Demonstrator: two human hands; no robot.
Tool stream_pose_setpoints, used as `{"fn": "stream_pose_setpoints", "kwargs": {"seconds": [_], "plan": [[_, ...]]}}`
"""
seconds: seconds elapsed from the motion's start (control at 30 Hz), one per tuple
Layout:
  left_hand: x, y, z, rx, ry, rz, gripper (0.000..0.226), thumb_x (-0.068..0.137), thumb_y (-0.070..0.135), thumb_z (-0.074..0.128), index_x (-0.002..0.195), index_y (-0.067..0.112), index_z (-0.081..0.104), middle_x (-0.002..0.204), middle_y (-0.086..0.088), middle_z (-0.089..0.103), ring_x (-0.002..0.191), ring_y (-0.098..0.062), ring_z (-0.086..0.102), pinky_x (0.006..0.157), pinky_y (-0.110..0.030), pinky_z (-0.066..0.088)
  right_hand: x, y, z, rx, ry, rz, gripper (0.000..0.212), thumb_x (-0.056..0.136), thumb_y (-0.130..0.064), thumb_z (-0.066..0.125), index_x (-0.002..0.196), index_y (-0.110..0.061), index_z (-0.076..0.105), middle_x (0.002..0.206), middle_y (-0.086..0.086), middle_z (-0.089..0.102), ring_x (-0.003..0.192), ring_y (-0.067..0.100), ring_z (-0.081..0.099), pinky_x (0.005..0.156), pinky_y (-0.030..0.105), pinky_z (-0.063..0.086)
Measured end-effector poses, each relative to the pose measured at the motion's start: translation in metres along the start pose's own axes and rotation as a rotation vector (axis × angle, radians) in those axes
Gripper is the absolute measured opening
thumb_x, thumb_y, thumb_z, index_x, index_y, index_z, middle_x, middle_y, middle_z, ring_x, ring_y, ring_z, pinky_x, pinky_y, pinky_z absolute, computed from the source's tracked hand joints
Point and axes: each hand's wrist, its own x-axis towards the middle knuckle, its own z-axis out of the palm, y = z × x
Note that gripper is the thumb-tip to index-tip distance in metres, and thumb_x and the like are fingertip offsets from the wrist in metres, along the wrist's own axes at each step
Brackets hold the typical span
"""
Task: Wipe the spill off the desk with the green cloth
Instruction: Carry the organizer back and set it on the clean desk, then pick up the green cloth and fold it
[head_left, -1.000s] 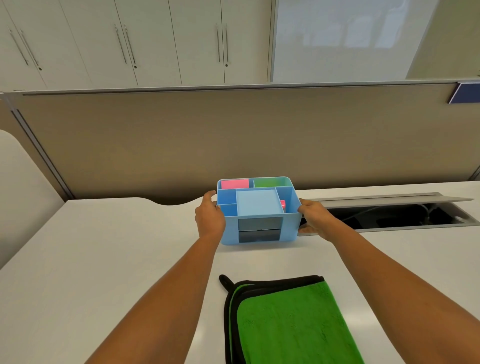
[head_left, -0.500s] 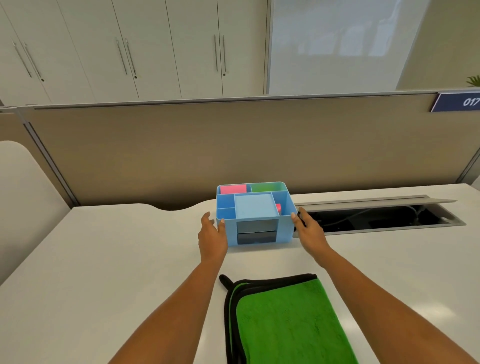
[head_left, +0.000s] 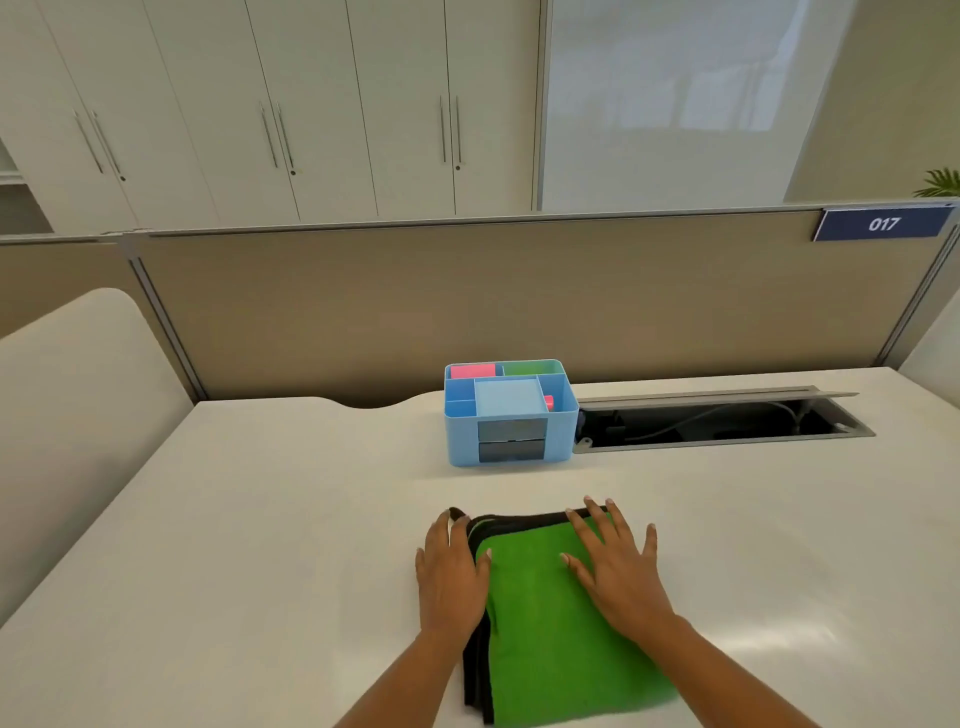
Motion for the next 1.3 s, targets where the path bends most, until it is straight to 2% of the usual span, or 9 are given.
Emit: {"fn": "stream_pose_setpoints", "kwargs": {"seconds": [0.23,0.33,0.43,0.53,0.63,0.77,0.97,1.13,1.3], "plan": [[-0.047,0.002,0.001,0.032,-0.129,-0.127,0.06,0.092,0.041,0.042,0.144,0.017,0.023,0.157,-0.009,0.015,0.143,-0.024,0.021,0.116,-0.047,0.021,-0.051,0.004,0.008,-0.027,-0.026,0.032,0.084,0.088,-0.062,-0.008,0.115,-0.03,0.065,0.124,0.007,0.065,0.11,0.027,0.065,0.072,0.064,0.052],[-0.06,0.007,0.003,0.025,-0.153,-0.122,0.062,0.092,0.043,0.041,0.145,0.016,0.021,0.156,-0.009,0.016,0.143,-0.025,0.022,0.116,-0.048,0.019,-0.064,0.006,0.005,0.045,-0.101,0.037,0.131,0.041,-0.077,-0.041,0.146,-0.033,0.023,0.159,0.005,0.011,0.147,0.025,0.013,0.111,0.061,0.019],[-0.07,0.012,0.005,0.03,-0.18,-0.111,0.065,0.091,0.04,0.046,0.144,0.014,0.021,0.155,-0.011,0.02,0.142,-0.027,0.025,0.117,-0.046,0.021,-0.082,0.006,0.001,0.113,-0.108,0.069,0.143,0.026,-0.078,-0.043,0.147,-0.032,0.015,0.16,0.002,0.0,0.148,0.022,0.002,0.117,0.048,0.015],[-0.078,0.017,0.008,0.005,-0.198,-0.129,0.064,0.09,0.031,0.052,0.143,0.009,0.023,0.152,-0.015,0.026,0.138,-0.03,0.031,0.115,-0.041,0.027,-0.098,0.004,-0.004,0.229,-0.1,0.087,0.1,0.067,-0.083,-0.003,0.147,-0.026,0.021,0.159,0.005,0.005,0.146,0.022,0.011,0.118,0.036,0.018],[-0.077,0.021,0.007,-0.026,-0.192,-0.148,0.061,0.089,0.022,0.054,0.141,0.006,0.027,0.148,-0.017,0.033,0.135,-0.031,0.034,0.113,-0.039,0.031,-0.099,0.004,-0.008,0.299,-0.109,0.102,0.059,0.096,-0.041,0.038,0.147,-0.018,0.023,0.159,0.009,0.005,0.146,0.023,0.015,0.116,0.031,0.02],[-0.074,0.024,0.006,-0.038,-0.186,-0.185,0.059,0.086,0.018,0.059,0.138,0.005,0.034,0.142,-0.016,0.042,0.13,-0.032,0.04,0.11,-0.038,0.033,-0.095,0.005,-0.014,0.332,-0.136,0.146,0.058,0.096,-0.031,0.045,0.146,-0.01,0.024,0.158,0.012,0.012,0.141,0.025,0.027,0.113,0.032,0.027],[-0.066,0.029,-0.001,-0.045,-0.204,-0.273,0.061,0.078,0.021,0.068,0.133,0.01,0.042,0.128,-0.017,0.055,0.121,-0.034,0.049,0.1,-0.04,0.04,-0.082,0.013,-0.021,0.486,-0.097,0.223,0.051,0.088,-0.02,0.058,0.133,-0.003,0.04,0.13,0.014,0.055,0.12,0.029,0.052,0.096,0.033,0.042],[-0.058,0.038,-0.01,-0.054,-0.185,-0.32,0.048,0.08,0.007,0.063,0.126,0.004,0.052,0.127,-0.018,0.058,0.12,-0.034,0.052,0.095,-0.036,0.044,-0.07,0.02,-0.029,0.614,-0.147,0.291,0.039,0.089,-0.018,0.058,0.125,-0.003,0.05,0.125,0.015,0.059,0.115,0.031,0.055,0.092,0.033,0.044],[-0.06,0.043,-0.014,-0.095,-0.191,-0.384,0.065,0.077,0.019,0.07,0.136,0.017,0.044,0.135,-0.011,0.053,0.127,-0.032,0.045,0.103,-0.038,0.041,-0.067,0.023,-0.032,0.778,-0.151,0.36,0.033,0.092,-0.018,0.054,0.12,-0.001,0.057,0.12,0.018,0.063,0.111,0.034,0.057,0.092,0.037,0.047]]}}
